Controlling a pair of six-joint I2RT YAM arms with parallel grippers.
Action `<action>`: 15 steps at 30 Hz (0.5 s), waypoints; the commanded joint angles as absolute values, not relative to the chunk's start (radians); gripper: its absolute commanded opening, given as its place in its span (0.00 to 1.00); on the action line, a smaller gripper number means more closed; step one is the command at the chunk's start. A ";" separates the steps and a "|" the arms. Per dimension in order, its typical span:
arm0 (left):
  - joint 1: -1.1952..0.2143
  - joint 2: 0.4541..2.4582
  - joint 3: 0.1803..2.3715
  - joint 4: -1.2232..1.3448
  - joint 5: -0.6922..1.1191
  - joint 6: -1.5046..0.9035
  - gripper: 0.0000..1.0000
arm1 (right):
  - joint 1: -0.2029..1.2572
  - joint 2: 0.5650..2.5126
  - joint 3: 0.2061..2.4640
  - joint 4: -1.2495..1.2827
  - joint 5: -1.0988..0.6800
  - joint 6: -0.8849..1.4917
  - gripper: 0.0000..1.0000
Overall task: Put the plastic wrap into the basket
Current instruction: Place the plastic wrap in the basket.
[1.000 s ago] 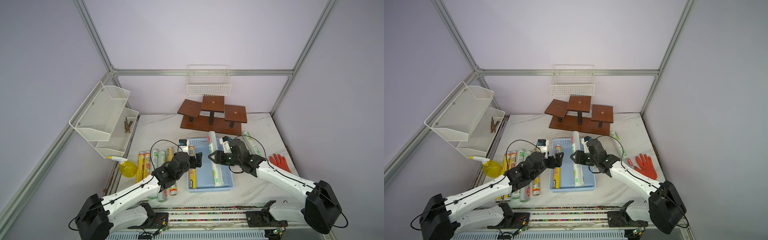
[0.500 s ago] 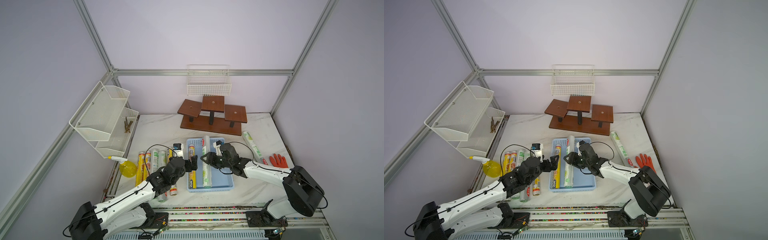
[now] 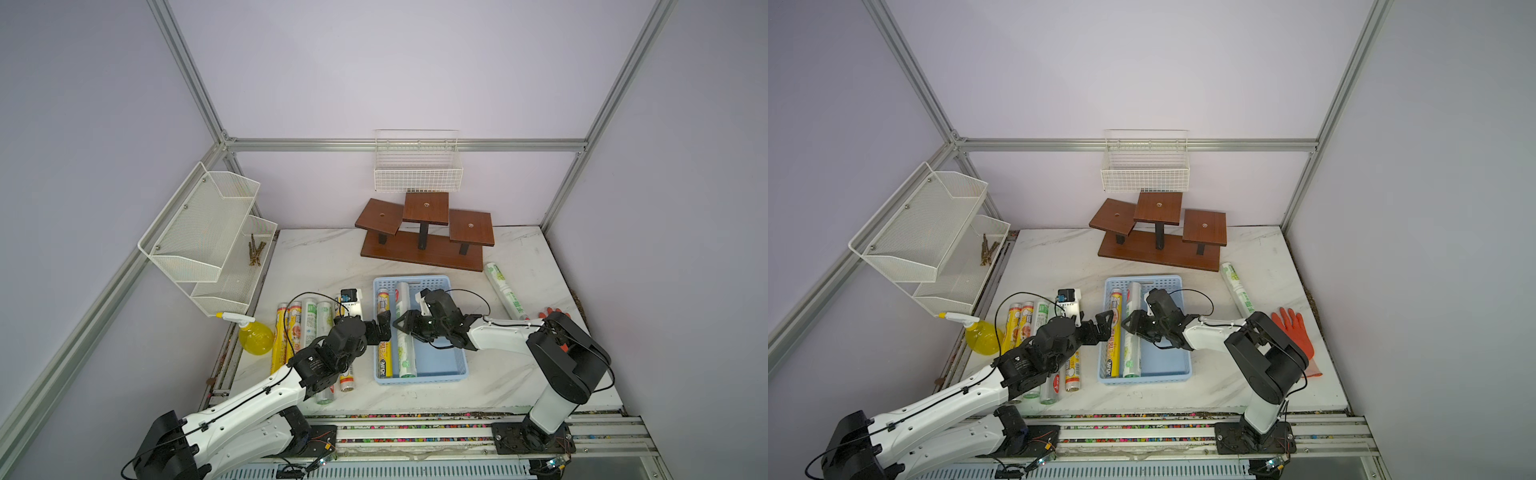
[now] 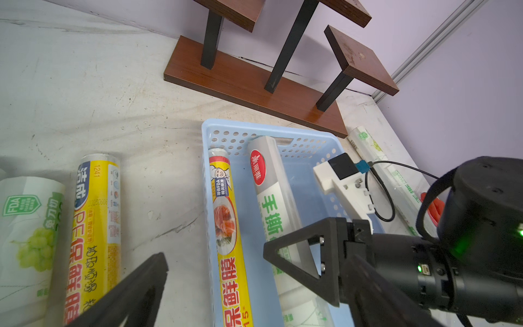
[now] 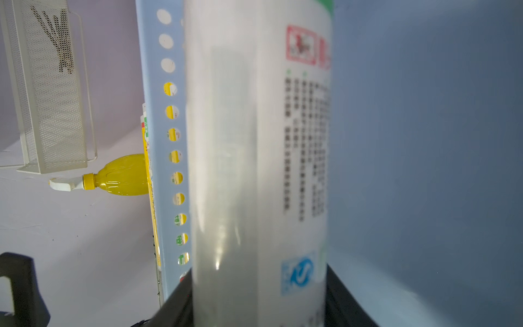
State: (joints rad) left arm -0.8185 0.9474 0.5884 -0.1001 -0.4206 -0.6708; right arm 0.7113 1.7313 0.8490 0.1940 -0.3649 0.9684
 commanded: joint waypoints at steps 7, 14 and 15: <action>-0.815 0.937 0.584 -0.094 -0.423 -0.692 1.00 | 0.719 1.761 0.885 0.250 -0.386 0.940 0.44; -0.814 0.937 0.585 -0.094 -0.422 -0.690 1.00 | 0.719 1.774 0.882 0.244 -0.355 0.943 0.48; -0.814 0.940 0.585 -0.093 -0.421 -0.691 1.00 | 0.719 1.776 0.881 0.244 -0.351 0.945 0.49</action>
